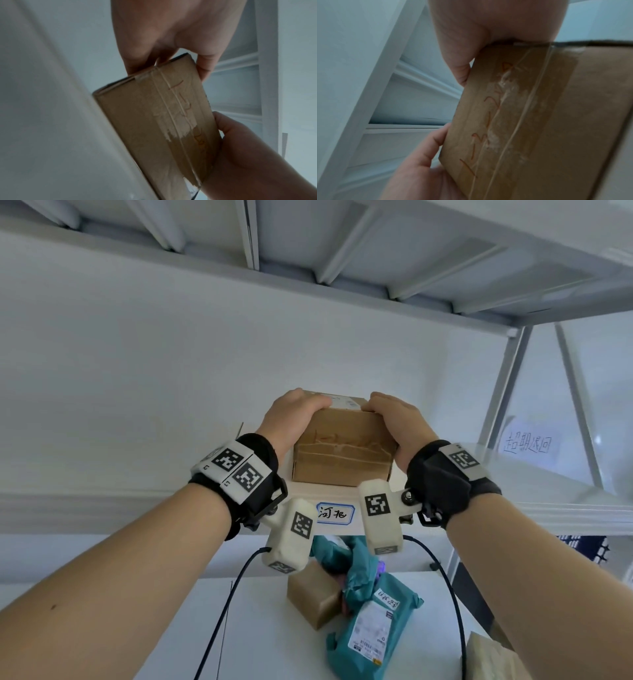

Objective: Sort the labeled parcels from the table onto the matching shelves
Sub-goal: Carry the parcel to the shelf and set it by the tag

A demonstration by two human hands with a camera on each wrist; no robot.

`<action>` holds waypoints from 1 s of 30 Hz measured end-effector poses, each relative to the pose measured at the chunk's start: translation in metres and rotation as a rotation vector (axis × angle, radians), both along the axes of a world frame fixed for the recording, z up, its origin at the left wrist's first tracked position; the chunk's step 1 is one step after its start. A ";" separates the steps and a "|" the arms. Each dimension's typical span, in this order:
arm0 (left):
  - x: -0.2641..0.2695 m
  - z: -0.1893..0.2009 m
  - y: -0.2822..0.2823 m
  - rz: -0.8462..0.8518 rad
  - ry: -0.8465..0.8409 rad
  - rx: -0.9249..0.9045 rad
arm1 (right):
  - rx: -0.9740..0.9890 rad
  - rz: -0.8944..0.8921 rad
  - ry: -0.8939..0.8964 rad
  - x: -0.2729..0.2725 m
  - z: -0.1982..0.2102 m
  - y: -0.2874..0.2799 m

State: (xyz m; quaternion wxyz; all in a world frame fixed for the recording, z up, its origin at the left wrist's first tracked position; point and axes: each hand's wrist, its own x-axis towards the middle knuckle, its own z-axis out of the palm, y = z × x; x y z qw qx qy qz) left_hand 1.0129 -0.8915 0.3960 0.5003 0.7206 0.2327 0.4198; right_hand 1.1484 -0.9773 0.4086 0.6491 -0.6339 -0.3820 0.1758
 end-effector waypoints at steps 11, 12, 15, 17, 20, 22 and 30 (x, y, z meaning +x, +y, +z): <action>0.014 -0.001 0.009 0.003 -0.011 -0.025 | -0.026 -0.054 0.012 0.010 -0.001 0.007; 0.014 -0.001 0.009 0.006 -0.015 -0.029 | -0.023 -0.055 0.011 0.010 -0.001 0.007; 0.014 0.000 0.009 0.015 -0.017 -0.042 | -0.034 -0.063 -0.006 0.009 0.001 0.006; 0.012 0.001 0.008 0.018 0.014 -0.045 | -0.062 -0.077 -0.043 0.008 0.004 0.002; 0.005 0.009 -0.004 0.016 0.102 -0.029 | -0.083 -0.094 -0.155 0.004 0.010 -0.009; -0.003 0.015 -0.020 0.049 0.145 0.008 | -0.093 -0.125 -0.267 -0.002 0.012 -0.018; -0.042 0.010 -0.058 0.237 0.254 0.163 | -0.119 -0.114 -0.690 -0.042 0.014 -0.058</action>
